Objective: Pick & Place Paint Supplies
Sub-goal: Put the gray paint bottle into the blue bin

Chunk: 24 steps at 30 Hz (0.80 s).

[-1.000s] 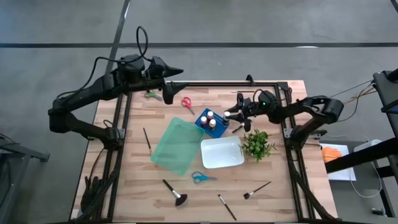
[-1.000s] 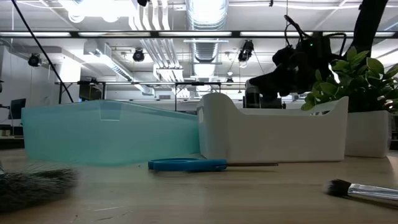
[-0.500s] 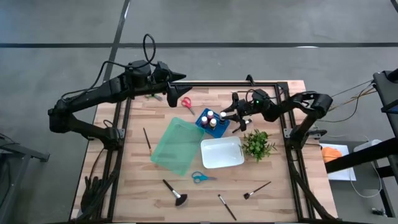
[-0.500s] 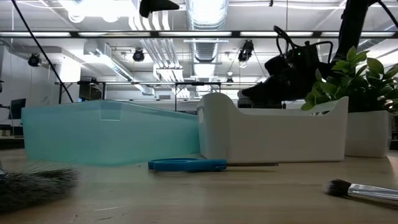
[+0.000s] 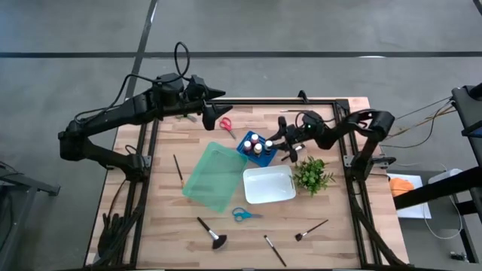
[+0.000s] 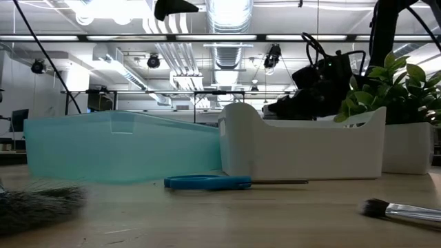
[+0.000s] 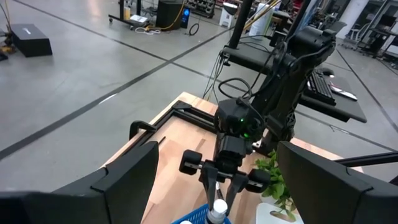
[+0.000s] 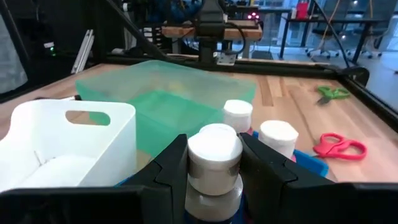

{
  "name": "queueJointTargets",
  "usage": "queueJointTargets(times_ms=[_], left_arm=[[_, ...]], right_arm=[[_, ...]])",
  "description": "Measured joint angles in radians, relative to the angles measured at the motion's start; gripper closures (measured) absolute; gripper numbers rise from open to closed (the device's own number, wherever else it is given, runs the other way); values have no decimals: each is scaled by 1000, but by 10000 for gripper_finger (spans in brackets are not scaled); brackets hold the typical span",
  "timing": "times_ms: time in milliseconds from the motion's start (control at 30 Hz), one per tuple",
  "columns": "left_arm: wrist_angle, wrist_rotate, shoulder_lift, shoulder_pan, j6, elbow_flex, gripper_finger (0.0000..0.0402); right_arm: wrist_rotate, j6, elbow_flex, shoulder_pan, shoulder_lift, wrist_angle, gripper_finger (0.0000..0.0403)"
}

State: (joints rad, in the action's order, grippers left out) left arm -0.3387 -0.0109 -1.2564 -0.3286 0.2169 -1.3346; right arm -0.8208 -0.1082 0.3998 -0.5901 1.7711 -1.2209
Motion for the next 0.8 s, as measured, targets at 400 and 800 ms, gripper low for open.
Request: queueJointTargets(times_ms=[400,800], left_arm=[[-3,0,0,0,-3,0,64],[-5,0,0,0,-7,0,64]], right_arm=[[1,18,-1,5,122,-129,294],[8,74,2,5,123,-148,201]])
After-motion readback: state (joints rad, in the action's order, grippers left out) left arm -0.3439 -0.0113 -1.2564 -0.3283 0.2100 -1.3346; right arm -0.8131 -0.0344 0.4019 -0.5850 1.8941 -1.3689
